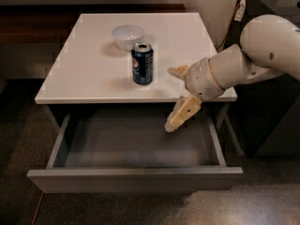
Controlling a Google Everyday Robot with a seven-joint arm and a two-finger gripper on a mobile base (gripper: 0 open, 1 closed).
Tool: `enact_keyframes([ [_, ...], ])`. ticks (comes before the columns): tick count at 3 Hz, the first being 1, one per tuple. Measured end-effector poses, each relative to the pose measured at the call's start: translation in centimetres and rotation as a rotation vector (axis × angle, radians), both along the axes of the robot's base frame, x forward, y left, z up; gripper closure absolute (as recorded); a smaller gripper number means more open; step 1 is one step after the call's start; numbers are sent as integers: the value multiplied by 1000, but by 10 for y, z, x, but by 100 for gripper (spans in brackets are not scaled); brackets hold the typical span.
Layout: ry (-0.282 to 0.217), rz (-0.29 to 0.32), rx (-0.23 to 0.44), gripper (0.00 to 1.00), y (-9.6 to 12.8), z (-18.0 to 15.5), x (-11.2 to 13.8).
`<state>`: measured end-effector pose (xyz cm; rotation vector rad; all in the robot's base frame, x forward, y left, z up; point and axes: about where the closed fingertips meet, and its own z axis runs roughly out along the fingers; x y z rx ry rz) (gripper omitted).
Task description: Place pepsi can into top drawer
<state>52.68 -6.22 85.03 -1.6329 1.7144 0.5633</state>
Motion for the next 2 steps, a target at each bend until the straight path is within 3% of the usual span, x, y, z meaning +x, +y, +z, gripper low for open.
enact_keyframes([
  [1,20,-61,46,0,-4,5,31],
  [2,29,-94,94,0,5,11,63],
])
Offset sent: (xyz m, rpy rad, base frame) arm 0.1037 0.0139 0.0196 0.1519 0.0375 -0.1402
